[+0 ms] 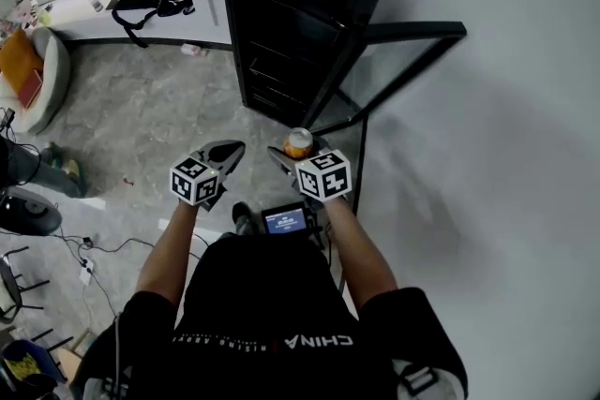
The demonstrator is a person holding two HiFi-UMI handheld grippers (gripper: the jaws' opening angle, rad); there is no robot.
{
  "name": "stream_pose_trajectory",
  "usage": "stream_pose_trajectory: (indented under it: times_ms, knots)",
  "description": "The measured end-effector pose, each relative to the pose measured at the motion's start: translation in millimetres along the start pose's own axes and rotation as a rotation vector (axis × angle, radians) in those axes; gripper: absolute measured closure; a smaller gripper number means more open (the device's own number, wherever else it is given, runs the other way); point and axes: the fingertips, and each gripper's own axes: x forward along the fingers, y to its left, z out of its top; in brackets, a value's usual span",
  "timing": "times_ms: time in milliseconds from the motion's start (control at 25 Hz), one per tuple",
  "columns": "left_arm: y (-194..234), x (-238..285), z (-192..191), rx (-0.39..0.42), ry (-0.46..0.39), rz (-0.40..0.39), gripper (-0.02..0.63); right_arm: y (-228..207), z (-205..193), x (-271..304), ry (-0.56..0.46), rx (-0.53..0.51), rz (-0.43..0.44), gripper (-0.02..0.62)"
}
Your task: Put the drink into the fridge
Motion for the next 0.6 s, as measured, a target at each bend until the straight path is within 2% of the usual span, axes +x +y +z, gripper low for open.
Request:
stream_pose_trajectory:
  times_ms: [360, 600]
  knots:
    - [36, -4, 1, 0.000, 0.028, -0.083, 0.595, 1, 18, 21, -0.045, 0.067, -0.085, 0.247]
    - [49, 25, 9, -0.002, 0.039, -0.094, 0.595, -18, 25, 40, -0.032, 0.072, -0.083, 0.247]
